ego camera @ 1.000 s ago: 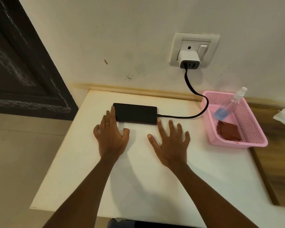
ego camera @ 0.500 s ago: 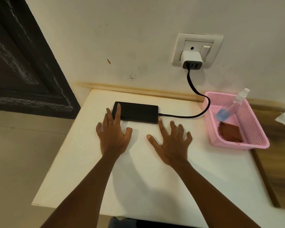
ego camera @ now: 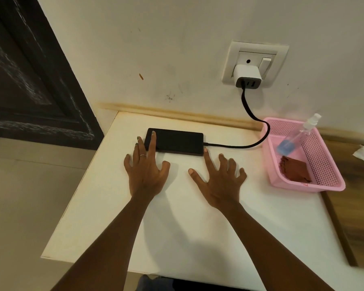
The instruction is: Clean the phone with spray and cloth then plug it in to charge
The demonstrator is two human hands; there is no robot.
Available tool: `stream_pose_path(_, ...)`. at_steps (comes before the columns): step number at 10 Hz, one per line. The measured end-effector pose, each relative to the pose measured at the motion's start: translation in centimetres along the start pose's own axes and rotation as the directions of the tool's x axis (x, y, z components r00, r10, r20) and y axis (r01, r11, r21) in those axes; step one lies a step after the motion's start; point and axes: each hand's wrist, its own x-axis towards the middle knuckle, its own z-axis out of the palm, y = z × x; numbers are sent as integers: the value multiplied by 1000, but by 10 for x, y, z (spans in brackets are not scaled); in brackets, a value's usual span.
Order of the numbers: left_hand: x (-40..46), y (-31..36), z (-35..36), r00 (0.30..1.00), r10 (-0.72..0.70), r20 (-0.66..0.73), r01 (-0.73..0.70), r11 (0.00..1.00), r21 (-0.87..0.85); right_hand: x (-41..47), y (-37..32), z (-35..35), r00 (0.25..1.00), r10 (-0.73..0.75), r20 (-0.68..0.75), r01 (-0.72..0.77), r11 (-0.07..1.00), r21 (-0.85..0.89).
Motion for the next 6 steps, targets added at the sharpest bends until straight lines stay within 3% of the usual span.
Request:
stream_pose_path(3,0,-2,-3,997,-5,-81,-3,995,-102,-53,7,-7,996,-55,-77,68,981,183)
stream_pose_path(5,-13,-1,-14,953,137,-269,-196,958,-208,-95,8,0,996,-84,7,83,991,110)
stream_pose_path(6,-40,10,-18,950,226,-217,-272,938,-215,-92,6,-6,999,-53,11,51,991,120)
